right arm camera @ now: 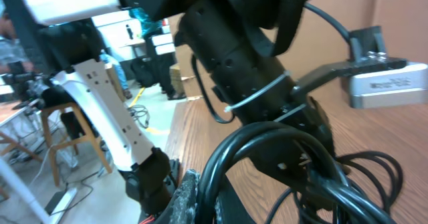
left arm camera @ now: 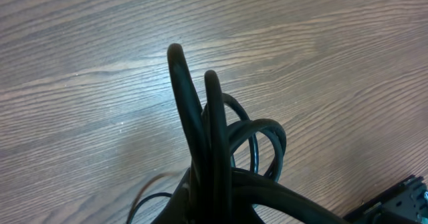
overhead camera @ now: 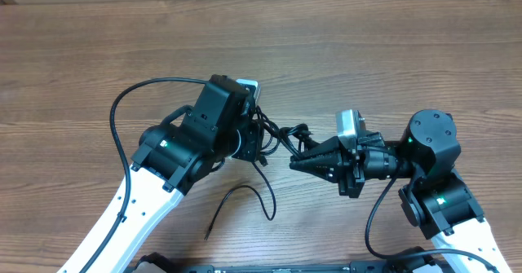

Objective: Untangle cables

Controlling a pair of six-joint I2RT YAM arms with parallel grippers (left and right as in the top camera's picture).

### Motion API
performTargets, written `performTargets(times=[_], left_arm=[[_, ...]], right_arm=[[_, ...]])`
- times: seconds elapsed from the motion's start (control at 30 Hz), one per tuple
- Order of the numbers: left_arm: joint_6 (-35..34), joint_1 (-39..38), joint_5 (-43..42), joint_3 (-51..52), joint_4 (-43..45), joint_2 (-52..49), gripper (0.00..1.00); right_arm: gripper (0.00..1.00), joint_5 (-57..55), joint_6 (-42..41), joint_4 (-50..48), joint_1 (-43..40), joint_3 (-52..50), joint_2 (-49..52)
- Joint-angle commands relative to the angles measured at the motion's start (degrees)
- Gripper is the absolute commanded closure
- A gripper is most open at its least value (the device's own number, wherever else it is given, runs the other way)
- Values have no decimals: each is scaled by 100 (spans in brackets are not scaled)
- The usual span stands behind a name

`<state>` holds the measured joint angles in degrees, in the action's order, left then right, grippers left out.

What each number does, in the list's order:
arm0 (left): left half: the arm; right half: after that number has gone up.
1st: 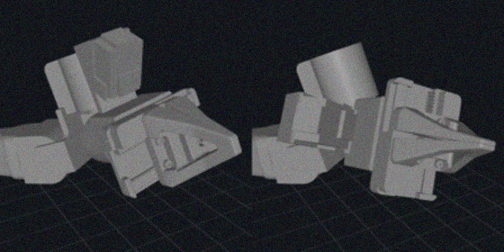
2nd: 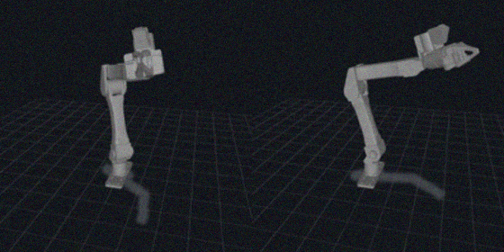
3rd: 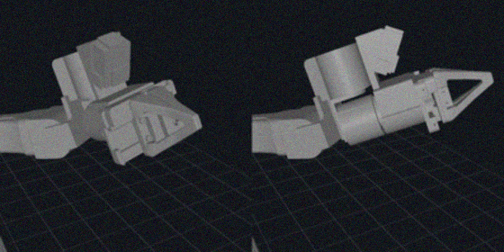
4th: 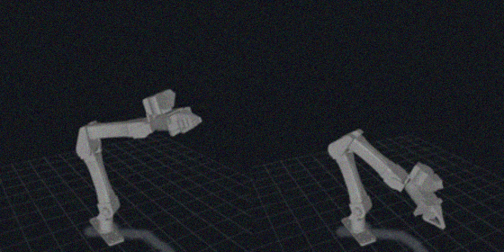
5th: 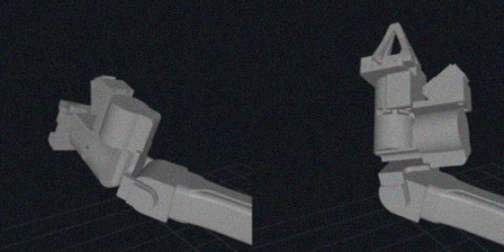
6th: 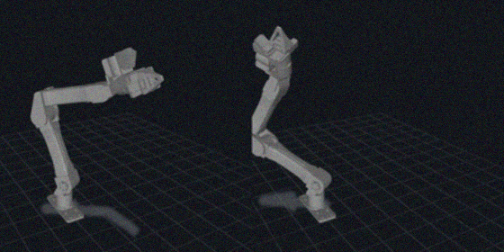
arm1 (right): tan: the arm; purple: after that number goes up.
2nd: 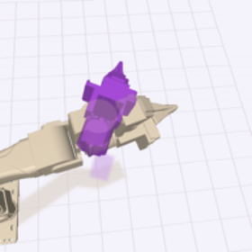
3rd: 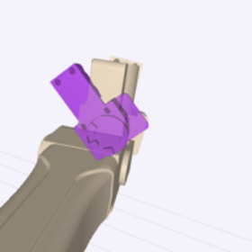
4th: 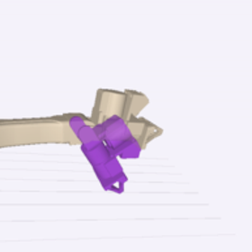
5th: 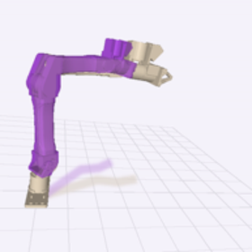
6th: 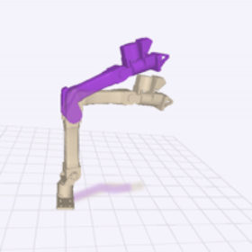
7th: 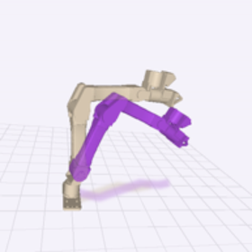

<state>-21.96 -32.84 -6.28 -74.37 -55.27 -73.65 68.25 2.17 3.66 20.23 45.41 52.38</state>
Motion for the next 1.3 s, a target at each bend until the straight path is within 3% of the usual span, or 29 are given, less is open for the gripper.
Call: performTargets(times=[0.0,0.2,0.57,0.77,1.03,1.27], left_arm=[[-105,297,295,-76,179,-122,96],[-98,804,-402,-76,457,-125,96],[-70,1423,-695,-76,529,-125,96],[229,1432,-682,-76,553,-125,96],[273,1904,243,-76,564,-125,96],[275,2398,-42,-76,319,-125,96]], right_arm=[[96,1104,96,-273,28,42,-109],[96,1832,136,-382,28,42,-109],[96,1987,133,103,28,31,-81],[96,1904,133,400,28,31,42],[96,2131,306,723,31,31,52],[96,2020,387,754,28,31,52]])
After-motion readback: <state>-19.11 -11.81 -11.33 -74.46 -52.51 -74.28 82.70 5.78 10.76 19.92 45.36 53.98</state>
